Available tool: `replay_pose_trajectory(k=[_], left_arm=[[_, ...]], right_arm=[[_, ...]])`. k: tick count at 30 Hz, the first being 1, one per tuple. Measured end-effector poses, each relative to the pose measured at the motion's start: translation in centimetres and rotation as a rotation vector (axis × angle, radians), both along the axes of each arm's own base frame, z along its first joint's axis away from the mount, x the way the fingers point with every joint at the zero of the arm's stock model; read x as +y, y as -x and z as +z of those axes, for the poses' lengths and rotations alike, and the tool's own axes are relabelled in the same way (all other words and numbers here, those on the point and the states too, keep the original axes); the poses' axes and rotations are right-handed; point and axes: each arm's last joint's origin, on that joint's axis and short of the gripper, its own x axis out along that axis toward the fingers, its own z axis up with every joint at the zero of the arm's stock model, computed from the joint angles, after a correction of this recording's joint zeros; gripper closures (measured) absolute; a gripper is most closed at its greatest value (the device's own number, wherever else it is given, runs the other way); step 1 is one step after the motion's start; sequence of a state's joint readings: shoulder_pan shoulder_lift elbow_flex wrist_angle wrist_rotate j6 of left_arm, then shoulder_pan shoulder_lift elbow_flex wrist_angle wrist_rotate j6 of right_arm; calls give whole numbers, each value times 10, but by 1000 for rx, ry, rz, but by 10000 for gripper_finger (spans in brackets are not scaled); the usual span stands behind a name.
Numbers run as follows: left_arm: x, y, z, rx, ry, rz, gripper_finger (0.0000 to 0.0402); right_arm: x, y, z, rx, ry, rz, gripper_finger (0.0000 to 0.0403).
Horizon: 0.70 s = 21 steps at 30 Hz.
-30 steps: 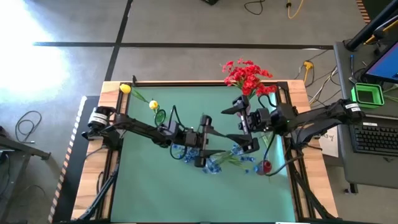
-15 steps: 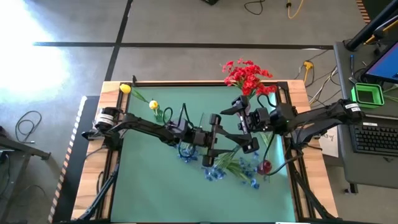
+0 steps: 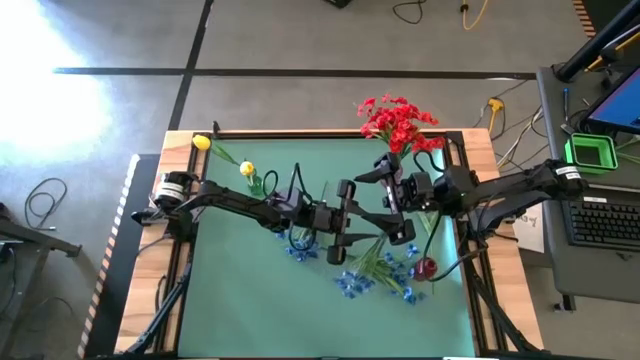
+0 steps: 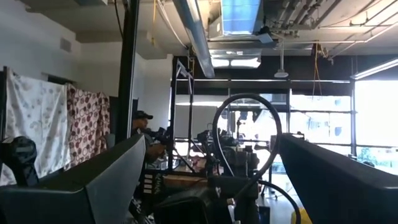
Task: Sort flowers into vase by color
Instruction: Put the blue flower into the red vase
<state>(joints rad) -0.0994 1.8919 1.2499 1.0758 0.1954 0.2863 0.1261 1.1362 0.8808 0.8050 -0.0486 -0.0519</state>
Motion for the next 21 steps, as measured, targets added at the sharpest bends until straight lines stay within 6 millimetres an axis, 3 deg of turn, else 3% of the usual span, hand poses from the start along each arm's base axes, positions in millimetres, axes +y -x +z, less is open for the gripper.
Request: replay_pose_trajectory(k=[21], left_arm=[[-1,-17,-1,63,-7,-22,265]], right_arm=[[-1,5,-2,96,-47,-3,39]])
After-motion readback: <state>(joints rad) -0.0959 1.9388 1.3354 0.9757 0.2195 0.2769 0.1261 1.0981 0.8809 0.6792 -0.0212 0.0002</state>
